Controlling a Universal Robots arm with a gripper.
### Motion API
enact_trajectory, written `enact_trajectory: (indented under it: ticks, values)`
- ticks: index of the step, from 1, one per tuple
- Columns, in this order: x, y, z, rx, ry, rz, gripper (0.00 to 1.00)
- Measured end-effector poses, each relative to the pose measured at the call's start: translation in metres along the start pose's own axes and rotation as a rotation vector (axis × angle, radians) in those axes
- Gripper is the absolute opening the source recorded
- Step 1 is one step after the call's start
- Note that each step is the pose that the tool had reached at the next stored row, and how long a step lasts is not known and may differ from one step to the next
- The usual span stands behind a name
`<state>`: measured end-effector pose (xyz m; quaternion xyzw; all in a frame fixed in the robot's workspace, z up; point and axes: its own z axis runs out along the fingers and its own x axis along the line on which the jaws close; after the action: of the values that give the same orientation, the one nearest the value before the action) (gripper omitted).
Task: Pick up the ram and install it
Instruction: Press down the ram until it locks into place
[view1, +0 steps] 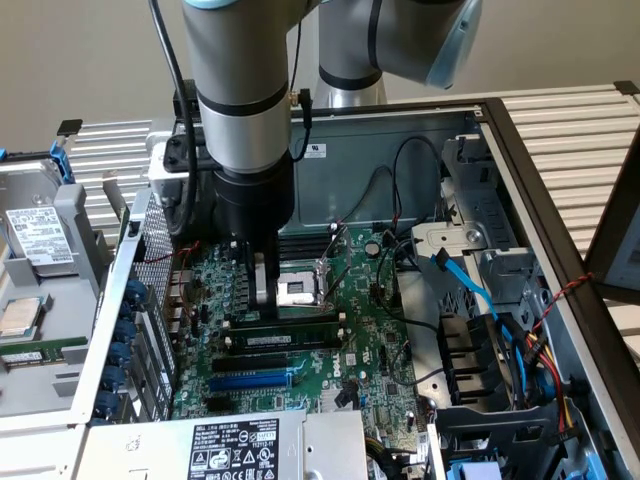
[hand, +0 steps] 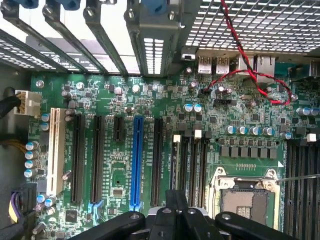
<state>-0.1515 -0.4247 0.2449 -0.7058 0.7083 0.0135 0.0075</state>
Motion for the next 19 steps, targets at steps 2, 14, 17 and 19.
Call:
enact_trajectory:
  ticks: [2,14,17,19]
  values:
    - [0.001,-0.0072,-0.0006,-0.0014,-0.0016,0.0,0.11]
    - [0.002,-0.0177,-0.0059,-0.0161,-0.0078,0.0,0.11]
    - [0.002,-0.0177,-0.0059,-0.0161,-0.0099,0.0,0.11]
    - [0.002,-0.0177,-0.0059,-0.0161,-0.0113,0.0,0.11]
